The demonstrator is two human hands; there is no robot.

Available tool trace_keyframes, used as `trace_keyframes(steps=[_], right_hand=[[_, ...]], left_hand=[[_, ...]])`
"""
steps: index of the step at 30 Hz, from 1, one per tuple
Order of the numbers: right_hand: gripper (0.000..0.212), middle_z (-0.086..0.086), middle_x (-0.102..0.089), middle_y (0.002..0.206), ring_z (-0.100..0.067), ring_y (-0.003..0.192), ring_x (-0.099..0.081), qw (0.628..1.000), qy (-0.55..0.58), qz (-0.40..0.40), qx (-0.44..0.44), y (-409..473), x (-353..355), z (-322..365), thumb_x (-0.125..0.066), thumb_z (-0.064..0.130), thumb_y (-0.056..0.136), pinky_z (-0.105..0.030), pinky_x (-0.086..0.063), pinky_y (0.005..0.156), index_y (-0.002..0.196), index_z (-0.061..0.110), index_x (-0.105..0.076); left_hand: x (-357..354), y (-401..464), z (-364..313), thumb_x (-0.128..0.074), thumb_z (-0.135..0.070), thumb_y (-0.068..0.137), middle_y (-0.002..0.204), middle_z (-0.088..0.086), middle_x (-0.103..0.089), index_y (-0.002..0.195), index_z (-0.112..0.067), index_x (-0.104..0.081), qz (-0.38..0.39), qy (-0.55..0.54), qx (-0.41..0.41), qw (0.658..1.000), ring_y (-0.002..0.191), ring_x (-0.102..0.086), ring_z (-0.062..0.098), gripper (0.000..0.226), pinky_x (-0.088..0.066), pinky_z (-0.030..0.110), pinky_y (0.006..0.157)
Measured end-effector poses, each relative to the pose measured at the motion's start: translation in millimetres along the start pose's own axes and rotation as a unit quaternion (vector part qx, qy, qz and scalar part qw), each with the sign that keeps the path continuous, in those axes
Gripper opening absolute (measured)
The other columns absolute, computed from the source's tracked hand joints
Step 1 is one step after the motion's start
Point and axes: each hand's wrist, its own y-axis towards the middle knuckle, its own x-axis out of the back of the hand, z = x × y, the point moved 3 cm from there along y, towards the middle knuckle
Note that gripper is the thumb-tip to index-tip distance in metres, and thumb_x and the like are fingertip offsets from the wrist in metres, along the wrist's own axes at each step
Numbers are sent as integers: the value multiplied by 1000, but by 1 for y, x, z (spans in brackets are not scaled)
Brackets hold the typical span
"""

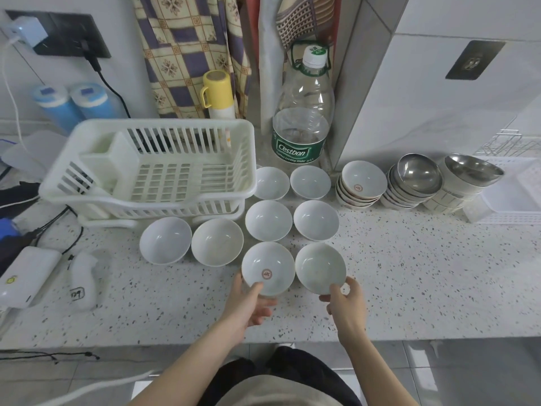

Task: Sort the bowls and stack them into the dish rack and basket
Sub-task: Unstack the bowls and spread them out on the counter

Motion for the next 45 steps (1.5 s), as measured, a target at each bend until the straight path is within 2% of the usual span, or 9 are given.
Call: trace_keyframes(steps=[5,12,23,27,34,37,40,45], right_hand=[[42,-8,-72,74,-16,56,-54,1000,19,1,-13,-1,0,-1,-51,15,93,-28,-44,46,135,19,-44],[43,-9,-72,73,-15,54,-52,1000,22,-5,-18,-3,-3,1,-52,14,93,-28,-44,47,136,18,-45],[45,-6,-74,75,-15,52,-51,999,15,9,-41,-9,-7,5,-50,14,93,-26,-40,47,137,21,-41],[48,-8,-74,77,-14,50,-49,998,9,21,-54,-8,-7,9,-51,12,91,-24,-37,41,138,19,-40],[52,-10,-73,75,-15,52,-48,998,-18,32,-55,-7,1,12,-52,5,88,-24,-37,43,137,17,-41],[51,-10,-72,73,-14,50,-47,997,-50,40,-49,0,6,14,-50,4,87,-23,-35,40,136,17,-41],[50,-7,-72,71,-13,46,-47,991,-103,72,-45,14,13,15,-49,9,87,-20,-34,37,136,14,-42],[53,-1,-71,72,-12,52,-57,974,-207,93,-13,50,42,27,-51,25,91,-23,-46,52,141,11,-43]], left_hand=[[6,-2,0,-52,-15,98,78,12,-77,145,-38,-30,-44,6,-33,998,45,-60,16,58,-42,23,38],[10,-5,-4,-51,-8,99,83,18,-76,149,-34,-29,-41,-2,-42,998,56,-63,19,60,-42,25,42],[14,-5,-5,-51,-11,99,80,14,-77,149,-34,-30,-36,1,-48,998,57,-63,18,59,-44,25,44],[15,-5,-3,-52,-14,99,82,12,-77,148,-33,-31,-30,1,-44,999,53,-64,15,57,-44,24,42],[13,-10,0,-52,-17,100,83,10,-78,146,-34,-33,-26,-11,-30,999,47,-61,15,52,-43,24,40],[12,-17,1,-54,-26,100,80,11,-78,139,-30,-36,-33,2,-22,999,37,-48,11,44,-33,21,34],[14,-25,7,-58,-33,97,71,12,-75,121,-22,-45,-84,11,-39,996,34,-38,10,29,-26,19,32],[-21,-33,-8,-60,-33,95,57,8,-67,100,-18,-52,-121,-15,-123,985,34,-36,12,17,-24,19,33]])
